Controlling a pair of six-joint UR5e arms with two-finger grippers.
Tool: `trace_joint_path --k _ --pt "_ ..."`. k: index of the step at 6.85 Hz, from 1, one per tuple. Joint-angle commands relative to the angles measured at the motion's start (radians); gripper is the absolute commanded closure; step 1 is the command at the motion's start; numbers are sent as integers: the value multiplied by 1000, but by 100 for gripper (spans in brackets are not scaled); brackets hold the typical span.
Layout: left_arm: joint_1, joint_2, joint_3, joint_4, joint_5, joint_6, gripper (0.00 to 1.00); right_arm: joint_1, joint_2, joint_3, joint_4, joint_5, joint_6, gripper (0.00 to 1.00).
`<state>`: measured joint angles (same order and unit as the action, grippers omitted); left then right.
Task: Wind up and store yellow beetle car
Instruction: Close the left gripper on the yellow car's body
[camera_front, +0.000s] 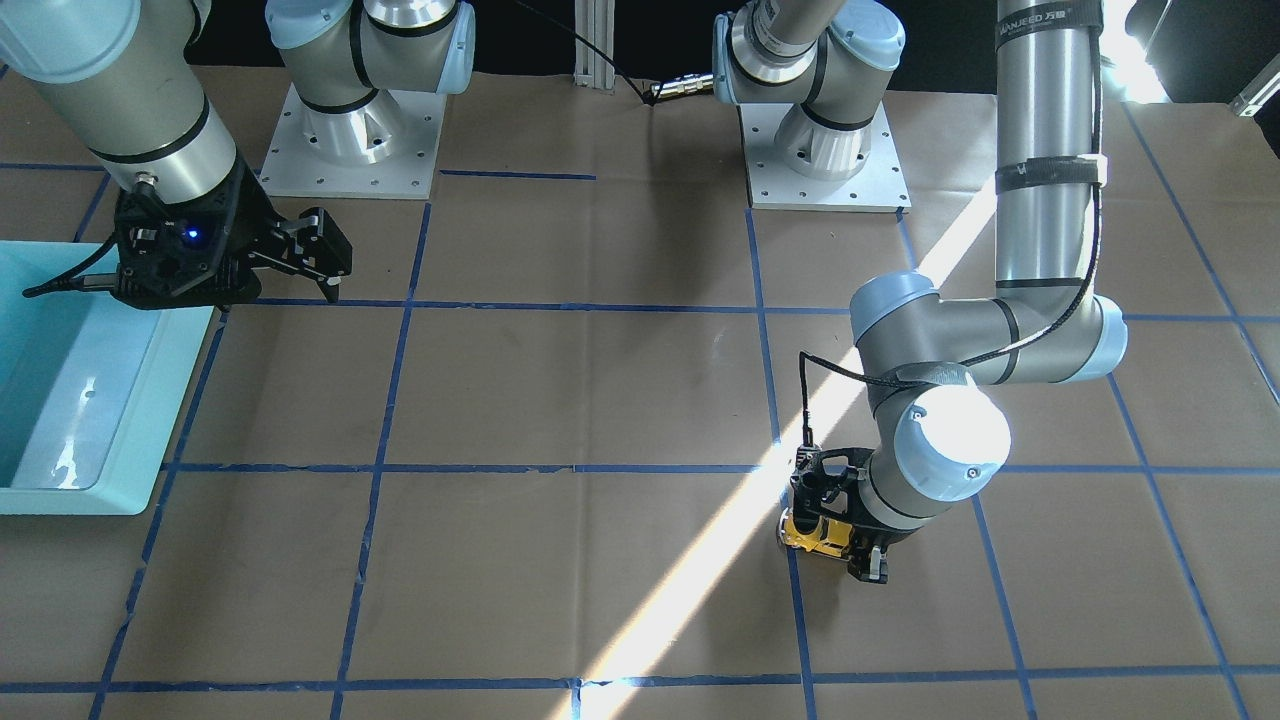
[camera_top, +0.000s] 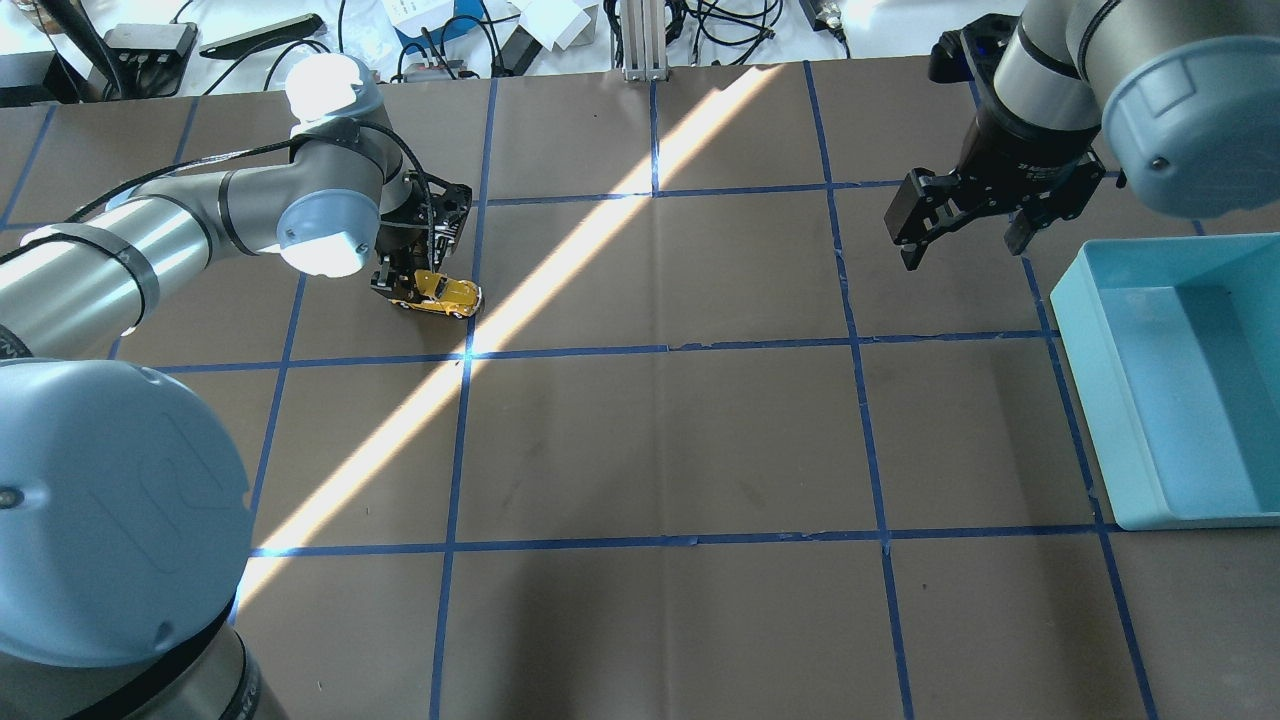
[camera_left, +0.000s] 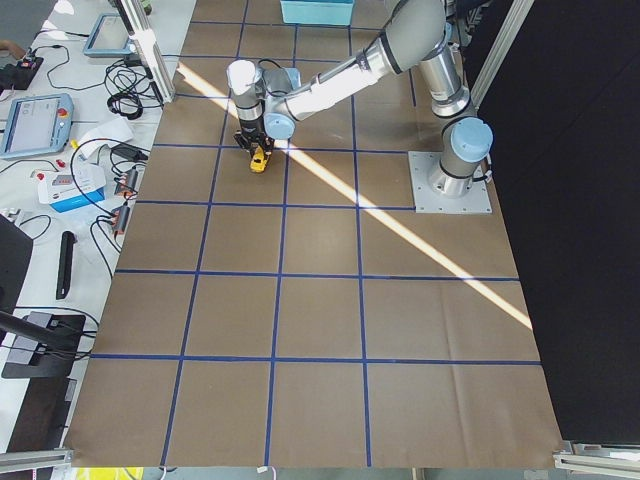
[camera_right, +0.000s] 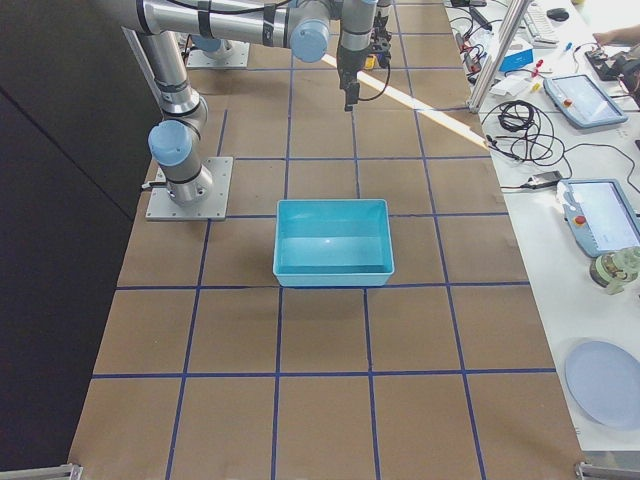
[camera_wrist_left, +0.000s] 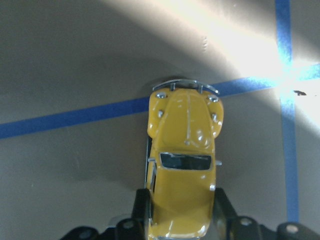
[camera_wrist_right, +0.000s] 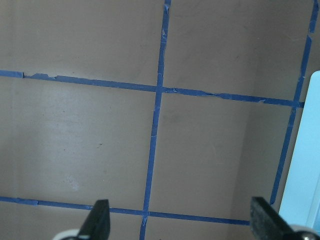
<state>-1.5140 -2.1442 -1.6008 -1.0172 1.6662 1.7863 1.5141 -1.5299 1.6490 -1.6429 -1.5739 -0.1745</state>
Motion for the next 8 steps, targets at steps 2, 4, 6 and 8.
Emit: trace_joint_path --k 2,4,6,8 --pt "0 18 -1 -3 6 -8 91 0 1 0 0 0 0 0" --pt "0 23 -4 -6 3 -31 94 0 1 0 0 0 0 0" --pt "3 26 -5 -1 3 -119 94 0 1 0 0 0 0 0" --pt "3 17 -7 -1 3 -119 94 0 1 0 -2 0 -2 0"
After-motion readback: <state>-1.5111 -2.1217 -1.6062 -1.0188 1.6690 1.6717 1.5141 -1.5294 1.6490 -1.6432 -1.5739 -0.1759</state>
